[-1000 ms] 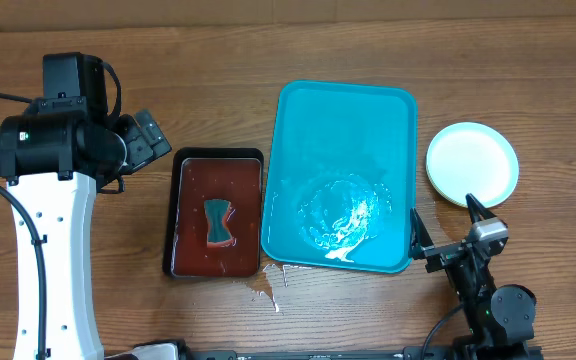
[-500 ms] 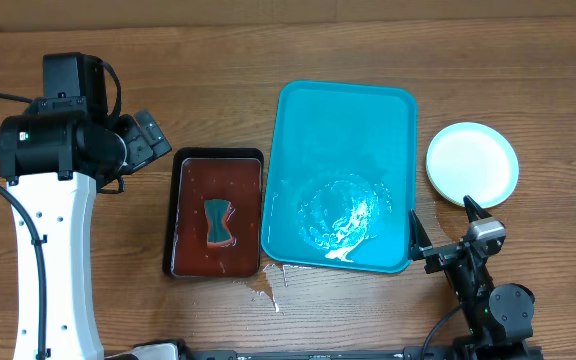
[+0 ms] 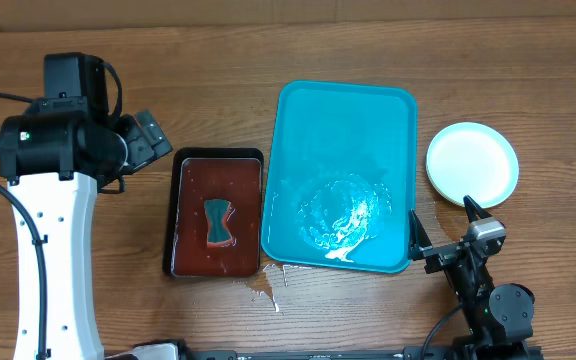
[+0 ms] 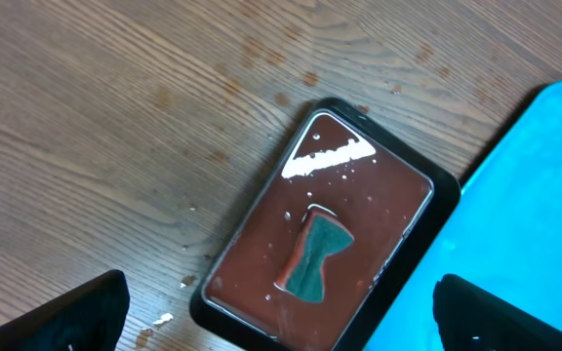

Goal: Clean dirty plates on tray and stack at the side

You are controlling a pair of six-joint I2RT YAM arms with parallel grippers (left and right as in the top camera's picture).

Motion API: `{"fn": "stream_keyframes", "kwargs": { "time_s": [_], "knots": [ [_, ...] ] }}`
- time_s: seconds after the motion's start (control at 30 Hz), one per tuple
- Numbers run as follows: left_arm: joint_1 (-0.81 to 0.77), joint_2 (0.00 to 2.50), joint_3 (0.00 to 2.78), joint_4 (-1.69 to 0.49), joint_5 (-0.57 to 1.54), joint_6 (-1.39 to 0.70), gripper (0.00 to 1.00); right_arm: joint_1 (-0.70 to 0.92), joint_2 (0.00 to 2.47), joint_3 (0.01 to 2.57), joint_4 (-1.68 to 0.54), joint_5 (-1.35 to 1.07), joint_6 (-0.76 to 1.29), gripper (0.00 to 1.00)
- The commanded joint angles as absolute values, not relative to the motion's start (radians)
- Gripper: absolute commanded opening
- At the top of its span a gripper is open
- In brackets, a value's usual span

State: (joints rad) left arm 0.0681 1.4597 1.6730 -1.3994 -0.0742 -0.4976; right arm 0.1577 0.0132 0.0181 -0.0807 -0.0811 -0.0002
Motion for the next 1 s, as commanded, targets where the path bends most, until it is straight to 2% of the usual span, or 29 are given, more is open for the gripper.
{"fn": "stream_keyframes", "kwargs": {
  "time_s": [0.0,0.1,0.23,0.43,0.63,0.97],
  "knots": [
    [0.017,1.391,1.684,-1.403,-0.086,-0.496,1.0,0.162,0.006,0.008,-0.077,-0.08,-0.001,1.0],
    [-0.01,1.318,1.68,-1.379,-0.119,-0.49,1.0,0.162,0.006,0.008,-0.077,-0.08,-0.001,1.0],
    [-0.014,1.184,1.607,-1.244,-0.122,-0.479,1.0,0.162,0.006,0.008,-0.077,-0.08,-0.001,1.0],
    [-0.013,0.925,1.344,-0.957,-0.067,-0.3,1.0,0.162,0.006,0.008,-0.077,-0.08,-0.001,1.0],
    [-0.011,0.7,1.106,-0.779,-0.032,-0.203,1.0,0.162,0.006,0.008,-0.077,-0.08,-0.001,1.0],
    [0.008,0.375,0.697,-0.414,0.014,-0.19,1.0,0.162,0.006,0.008,-0.077,-0.08,-0.001,1.0]
  ]
}}
